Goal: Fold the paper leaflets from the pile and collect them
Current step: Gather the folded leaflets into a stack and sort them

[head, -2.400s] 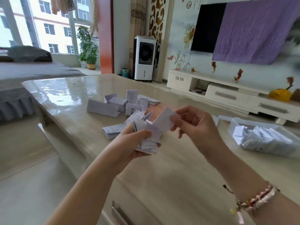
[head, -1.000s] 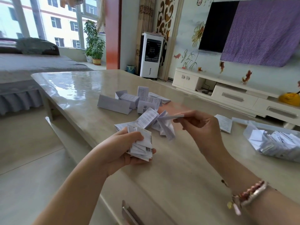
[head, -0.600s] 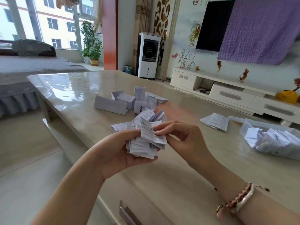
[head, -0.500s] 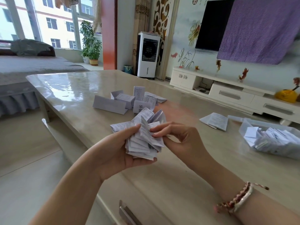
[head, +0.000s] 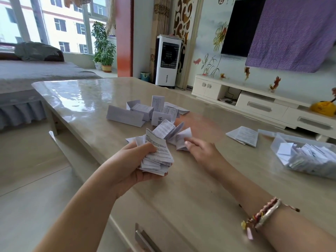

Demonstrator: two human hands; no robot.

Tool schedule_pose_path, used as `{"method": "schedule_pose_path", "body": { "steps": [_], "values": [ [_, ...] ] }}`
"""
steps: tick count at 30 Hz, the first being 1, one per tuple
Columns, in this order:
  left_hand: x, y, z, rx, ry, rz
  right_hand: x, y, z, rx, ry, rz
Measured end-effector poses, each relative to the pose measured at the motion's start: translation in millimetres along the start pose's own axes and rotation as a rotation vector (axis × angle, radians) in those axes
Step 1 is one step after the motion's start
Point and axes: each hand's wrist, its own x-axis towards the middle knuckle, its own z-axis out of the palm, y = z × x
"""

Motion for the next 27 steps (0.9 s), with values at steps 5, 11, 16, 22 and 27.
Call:
{"method": "schedule_pose_path", "body": {
  "steps": [5,11,16,22,27],
  "values": [
    [5,-5,2,0.045,0.122,0.036,-14,-12,-14,0.427,0.289,0.021],
    [4,-6,14,0.002,0.036,0.096,-36,-37,-7,0.717,0.006,-0.048],
    [1,-3,13,-0.051,-0.054,0.146,-45,-44,-2,0.560,-0.047,-0.144],
    [2,-4,2,-0.043,0.027,0.137,-36,-46,-2,0.543,-0.111,-0.101],
    [3,-1,-10,0.006,0.106,0.138,20,-30,1,-0.061,0.177,-0.124]
  ]
}}
